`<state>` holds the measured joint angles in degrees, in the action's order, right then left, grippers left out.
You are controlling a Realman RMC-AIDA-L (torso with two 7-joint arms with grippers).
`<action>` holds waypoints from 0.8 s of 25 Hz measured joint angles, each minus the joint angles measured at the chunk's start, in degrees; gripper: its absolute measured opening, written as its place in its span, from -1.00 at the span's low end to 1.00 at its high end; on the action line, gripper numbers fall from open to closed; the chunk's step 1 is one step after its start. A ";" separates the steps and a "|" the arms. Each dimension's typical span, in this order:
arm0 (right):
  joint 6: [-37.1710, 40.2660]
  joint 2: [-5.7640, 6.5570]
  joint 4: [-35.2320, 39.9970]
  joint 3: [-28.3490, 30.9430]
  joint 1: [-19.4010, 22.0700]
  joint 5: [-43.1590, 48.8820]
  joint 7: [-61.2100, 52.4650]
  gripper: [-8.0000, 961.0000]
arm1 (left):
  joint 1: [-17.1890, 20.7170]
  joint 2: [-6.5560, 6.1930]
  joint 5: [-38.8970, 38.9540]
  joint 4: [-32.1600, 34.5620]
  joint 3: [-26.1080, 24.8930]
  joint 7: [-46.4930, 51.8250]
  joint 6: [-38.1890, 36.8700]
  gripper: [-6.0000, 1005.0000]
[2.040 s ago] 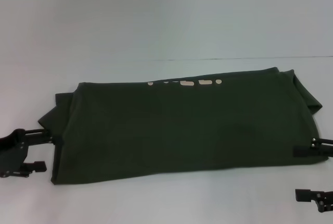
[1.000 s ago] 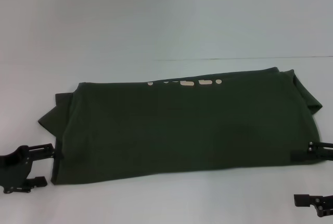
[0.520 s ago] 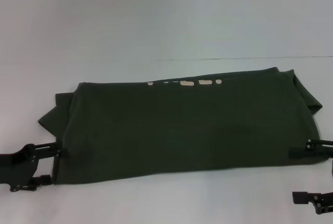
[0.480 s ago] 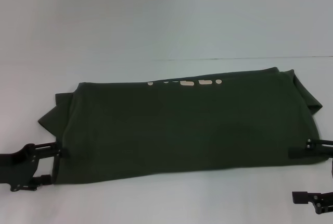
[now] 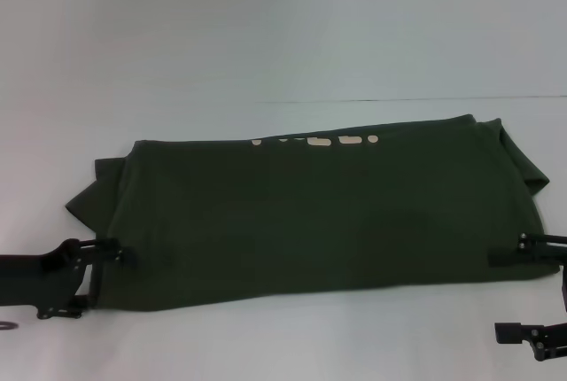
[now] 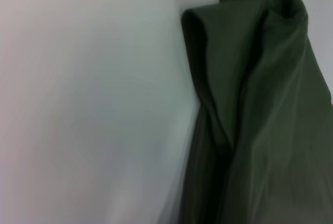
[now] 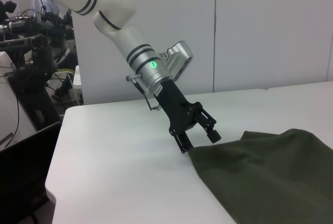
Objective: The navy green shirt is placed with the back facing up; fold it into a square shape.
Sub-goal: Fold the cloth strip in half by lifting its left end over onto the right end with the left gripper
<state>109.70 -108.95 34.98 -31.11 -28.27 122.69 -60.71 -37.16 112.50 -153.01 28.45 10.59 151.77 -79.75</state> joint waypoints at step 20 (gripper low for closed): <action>0.08 0.46 0.00 0.32 -0.56 0.00 -0.72 0.88 | -4.04 0.09 0.39 -2.96 0.04 1.65 2.00 0.79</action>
<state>109.78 -108.50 34.98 -30.79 -28.83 122.69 -61.44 -41.20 112.58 -152.62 25.49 10.63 153.42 -77.75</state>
